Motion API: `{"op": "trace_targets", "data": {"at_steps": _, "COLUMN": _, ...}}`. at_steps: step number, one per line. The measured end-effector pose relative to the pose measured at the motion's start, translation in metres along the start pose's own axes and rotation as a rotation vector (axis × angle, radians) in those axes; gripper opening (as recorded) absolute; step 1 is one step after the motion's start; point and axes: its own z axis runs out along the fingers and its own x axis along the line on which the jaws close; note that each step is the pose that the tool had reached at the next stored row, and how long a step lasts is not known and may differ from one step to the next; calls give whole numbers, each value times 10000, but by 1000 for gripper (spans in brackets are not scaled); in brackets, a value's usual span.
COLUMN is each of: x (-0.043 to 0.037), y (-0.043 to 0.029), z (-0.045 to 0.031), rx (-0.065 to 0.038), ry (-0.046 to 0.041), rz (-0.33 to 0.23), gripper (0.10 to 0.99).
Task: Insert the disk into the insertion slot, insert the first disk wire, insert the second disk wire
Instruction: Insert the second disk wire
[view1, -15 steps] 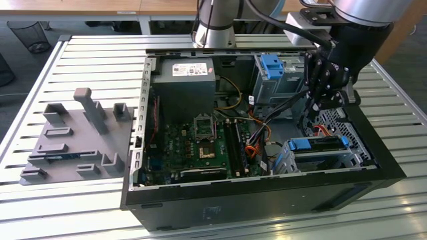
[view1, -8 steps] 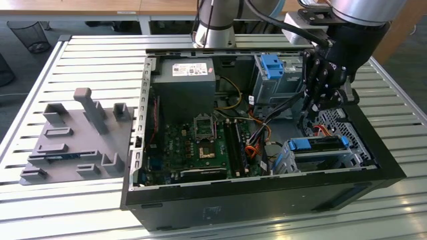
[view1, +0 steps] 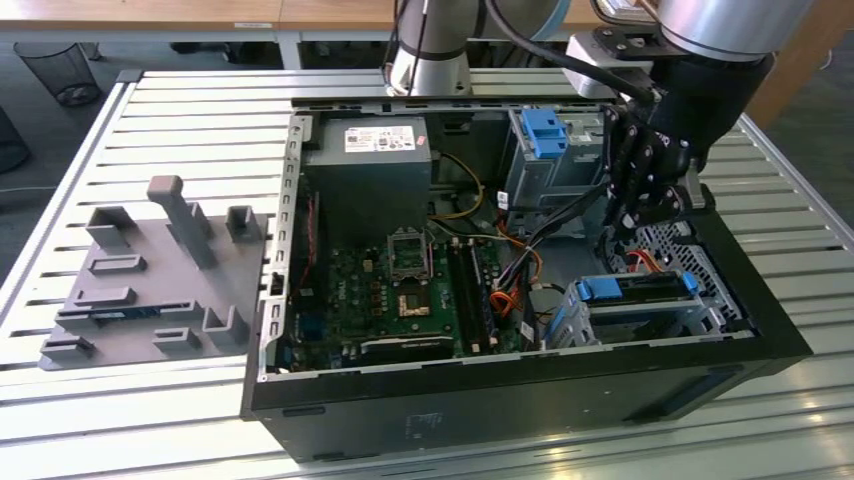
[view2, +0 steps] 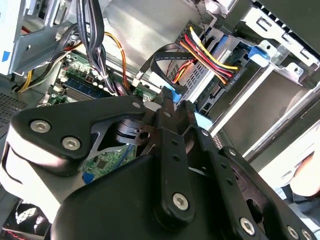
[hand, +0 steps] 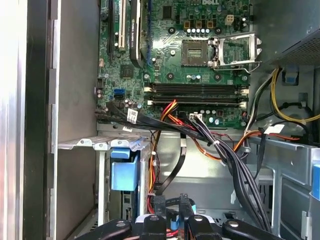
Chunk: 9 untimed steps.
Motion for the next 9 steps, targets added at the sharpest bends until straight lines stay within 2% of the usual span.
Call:
{"op": "trace_targets", "data": {"at_steps": 2, "x": -3, "y": -2, "z": 12, "rx": 0, "ry": 81, "rz": -1, "gripper": 247}}
{"op": "trace_targets", "data": {"at_steps": 6, "x": -13, "y": -6, "z": 32, "rx": -2, "ry": 298, "rz": -4, "gripper": 247}}
{"op": "trace_targets", "data": {"at_steps": 9, "x": -26, "y": -9, "z": 42, "rx": -3, "ry": 528, "rz": -8, "gripper": 247}}
